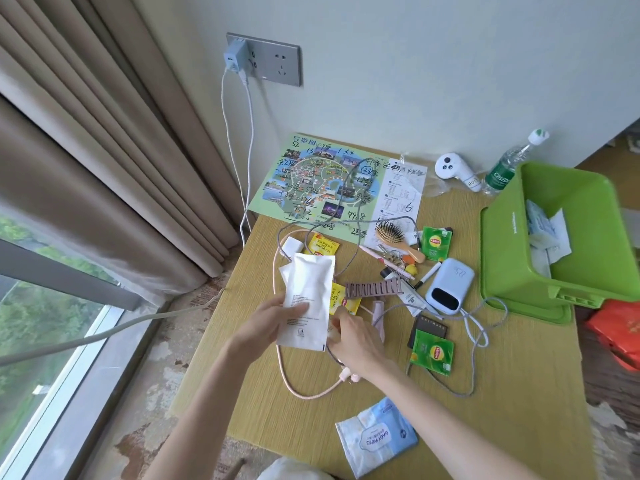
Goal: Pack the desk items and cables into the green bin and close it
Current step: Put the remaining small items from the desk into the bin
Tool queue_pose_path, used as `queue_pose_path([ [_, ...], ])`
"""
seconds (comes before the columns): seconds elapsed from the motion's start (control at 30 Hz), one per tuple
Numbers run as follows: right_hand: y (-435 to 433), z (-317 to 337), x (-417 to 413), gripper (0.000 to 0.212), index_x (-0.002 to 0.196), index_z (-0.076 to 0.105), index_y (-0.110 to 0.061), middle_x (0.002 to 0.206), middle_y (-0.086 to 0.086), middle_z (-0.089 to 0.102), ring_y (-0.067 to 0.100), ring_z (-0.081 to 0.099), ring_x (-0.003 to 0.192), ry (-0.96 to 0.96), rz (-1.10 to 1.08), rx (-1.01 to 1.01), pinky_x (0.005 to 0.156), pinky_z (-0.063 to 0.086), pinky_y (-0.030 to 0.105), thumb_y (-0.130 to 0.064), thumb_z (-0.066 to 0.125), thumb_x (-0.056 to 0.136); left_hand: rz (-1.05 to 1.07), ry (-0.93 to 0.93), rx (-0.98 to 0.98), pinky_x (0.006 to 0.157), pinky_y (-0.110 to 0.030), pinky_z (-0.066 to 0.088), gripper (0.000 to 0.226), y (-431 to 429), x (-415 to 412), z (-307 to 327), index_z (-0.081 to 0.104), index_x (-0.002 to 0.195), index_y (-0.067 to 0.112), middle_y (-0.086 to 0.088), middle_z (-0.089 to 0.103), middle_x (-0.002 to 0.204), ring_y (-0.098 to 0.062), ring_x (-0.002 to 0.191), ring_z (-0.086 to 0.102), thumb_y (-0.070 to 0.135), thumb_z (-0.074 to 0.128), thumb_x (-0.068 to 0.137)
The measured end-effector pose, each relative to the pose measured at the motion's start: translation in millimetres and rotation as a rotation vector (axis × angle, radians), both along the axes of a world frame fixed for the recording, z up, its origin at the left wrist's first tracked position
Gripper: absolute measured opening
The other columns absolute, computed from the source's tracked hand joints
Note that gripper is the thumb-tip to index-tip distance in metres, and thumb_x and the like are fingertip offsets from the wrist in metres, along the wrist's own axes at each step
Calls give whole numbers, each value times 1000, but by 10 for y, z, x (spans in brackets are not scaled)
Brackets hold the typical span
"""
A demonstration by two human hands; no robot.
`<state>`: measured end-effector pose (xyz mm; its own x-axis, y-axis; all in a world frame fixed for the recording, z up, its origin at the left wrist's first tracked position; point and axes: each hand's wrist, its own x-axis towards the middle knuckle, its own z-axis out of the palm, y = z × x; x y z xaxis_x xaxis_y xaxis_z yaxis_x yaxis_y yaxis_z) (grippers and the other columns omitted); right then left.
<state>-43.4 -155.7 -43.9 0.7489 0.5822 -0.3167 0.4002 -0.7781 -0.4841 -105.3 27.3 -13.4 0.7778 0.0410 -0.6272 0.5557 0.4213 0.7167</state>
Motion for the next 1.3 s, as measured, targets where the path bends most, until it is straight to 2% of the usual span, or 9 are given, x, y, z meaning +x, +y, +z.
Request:
queue_pose_path([
  [0.23, -47, 58, -13, 25, 110, 55, -15, 97, -2, 67, 16, 64, 76, -67, -21, 69, 56, 36, 20, -26, 65, 89, 41, -41, -41, 77, -38, 57, 39, -14, 58, 45, 60, 125, 6, -19, 67, 120, -32, 101, 68, 18, 67, 89],
  [0.37, -87, 124, 5, 25, 110, 48, -14, 104, -2, 56, 11, 53, 80, -187, -52, 75, 63, 45, 22, -18, 62, 90, 76, 25, -8, 69, -34, 57, 34, 22, 2, 29, 60, 123, 4, -17, 70, 114, -29, 94, 71, 16, 64, 91],
  [0.5, -114, 157, 23, 32, 118, 46, -10, 111, 3, 56, 17, 61, 82, -202, 19, 69, 65, 50, 26, -13, 61, 90, 12, -16, -114, 76, -34, 57, 36, -91, 3, 70, 60, 124, 6, -16, 69, 118, -30, 102, 69, 19, 65, 90],
  [0.73, -130, 175, -50, 21, 103, 69, -8, 94, 4, 65, 13, 61, 68, -338, 182, -43, 60, 55, 27, -6, 72, 82, 77, -100, -157, 91, -42, 56, 38, -203, 193, 202, 55, 130, 7, -15, 66, 122, -29, 105, 66, 18, 59, 94],
  [0.87, -183, 152, -14, 27, 116, 53, -14, 100, -2, 61, 15, 65, 77, -174, -19, 88, 60, 53, 28, -10, 60, 90, 50, -96, -70, 88, -41, 55, 39, -145, 205, 208, 55, 131, 8, -16, 66, 122, -30, 105, 65, 20, 59, 94],
  [0.97, -252, 103, 67, 18, 101, 45, -18, 91, -2, 57, 16, 58, 72, 6, -215, 182, 53, 45, 25, -7, 55, 90, 44, -53, -25, 90, -45, 54, 39, -58, 117, 157, 55, 130, 8, -15, 66, 124, -33, 108, 65, 20, 61, 93],
  [1.07, -281, 64, 176, 12, 99, 44, -15, 92, 4, 55, 24, 56, 81, 127, -368, 229, 56, 40, 28, -11, 51, 91, 40, 2, 51, 71, -35, 58, 33, 21, -15, 95, 60, 121, 6, -12, 72, 109, -26, 93, 71, 18, 64, 91],
  [1.17, -269, 54, 295, 24, 115, 51, -9, 106, 8, 61, 29, 59, 98, 119, -426, 215, 75, 47, 38, -20, 52, 94, 14, 88, 167, 72, -38, 58, 29, 76, -157, -29, 64, 116, 5, -18, 72, 107, -30, 91, 70, 17, 66, 90],
  [1.3, -180, 49, 436, 11, 97, 49, -10, 89, 6, 62, 28, 63, 85, 109, -371, 185, 64, 49, 37, -18, 56, 93, -22, 210, 365, 74, -37, 54, 23, 110, -291, -188, 66, 109, 10, -18, 72, 107, -26, 86, 69, 16, 71, 87],
])
